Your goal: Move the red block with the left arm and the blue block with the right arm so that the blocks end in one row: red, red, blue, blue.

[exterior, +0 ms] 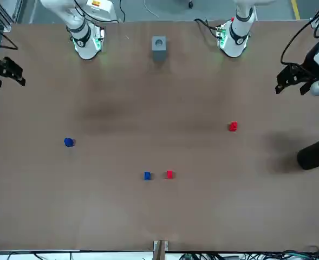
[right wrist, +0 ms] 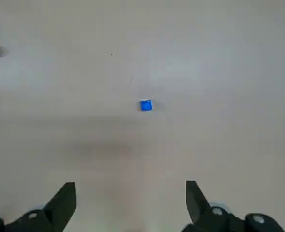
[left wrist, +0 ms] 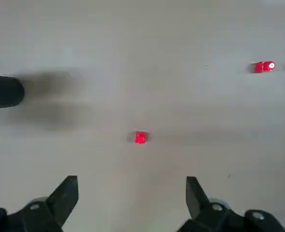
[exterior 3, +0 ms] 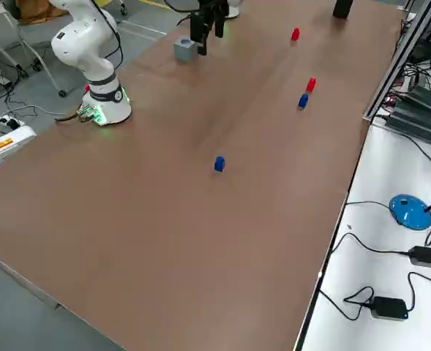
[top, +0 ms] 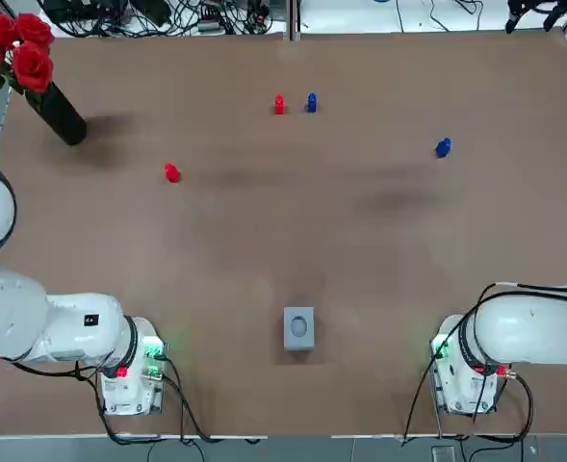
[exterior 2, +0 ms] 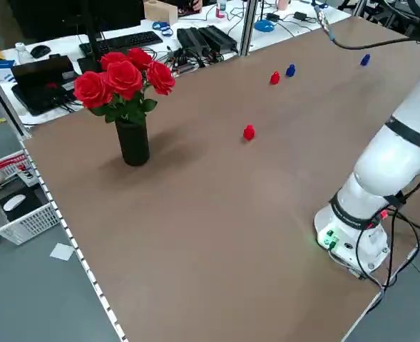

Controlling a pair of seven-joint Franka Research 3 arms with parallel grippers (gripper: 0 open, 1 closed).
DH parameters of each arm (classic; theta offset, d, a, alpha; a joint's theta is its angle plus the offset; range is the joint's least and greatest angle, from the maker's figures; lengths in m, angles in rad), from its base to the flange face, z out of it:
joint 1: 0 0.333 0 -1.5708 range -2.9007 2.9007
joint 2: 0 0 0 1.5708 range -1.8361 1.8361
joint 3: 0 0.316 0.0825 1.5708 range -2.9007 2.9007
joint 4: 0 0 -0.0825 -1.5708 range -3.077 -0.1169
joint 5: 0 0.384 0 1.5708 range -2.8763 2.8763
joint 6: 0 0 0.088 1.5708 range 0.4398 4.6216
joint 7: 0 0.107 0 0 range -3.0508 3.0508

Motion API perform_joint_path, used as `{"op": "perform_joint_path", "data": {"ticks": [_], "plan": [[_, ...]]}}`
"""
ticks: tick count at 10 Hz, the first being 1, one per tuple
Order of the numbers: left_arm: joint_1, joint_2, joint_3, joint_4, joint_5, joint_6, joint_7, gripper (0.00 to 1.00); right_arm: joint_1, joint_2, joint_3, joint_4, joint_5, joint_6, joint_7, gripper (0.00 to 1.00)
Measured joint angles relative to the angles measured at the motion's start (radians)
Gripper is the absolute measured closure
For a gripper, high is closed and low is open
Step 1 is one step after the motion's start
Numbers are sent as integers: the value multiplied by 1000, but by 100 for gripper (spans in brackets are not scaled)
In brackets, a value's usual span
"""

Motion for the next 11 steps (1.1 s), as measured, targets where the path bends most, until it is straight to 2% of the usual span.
{"op": "perform_joint_path", "data": {"ticks": [3,4,6,8,10,11], "plan": [[3,2,2,-16,0,0,-7,1,0,21,0,-161,0,248,0,0],[3,4,1,-34,0,5,-8,1,0,46,0,-211,0,321,0,0],[3,7,1,-103,0,66,-4,1,0,137,-1,-252,1,403,0,1],[2,3,-7,-224,0,178,0,1,0,232,0,-290,4,536,0,4],[-1,-31,-13,-409,0,357,0,1,-1,293,-1,-330,4,635,-8,14],[-3,-50,-14,-507,0,444,1,1,-2,321,-1,-338,6,667,-14,15]]}}
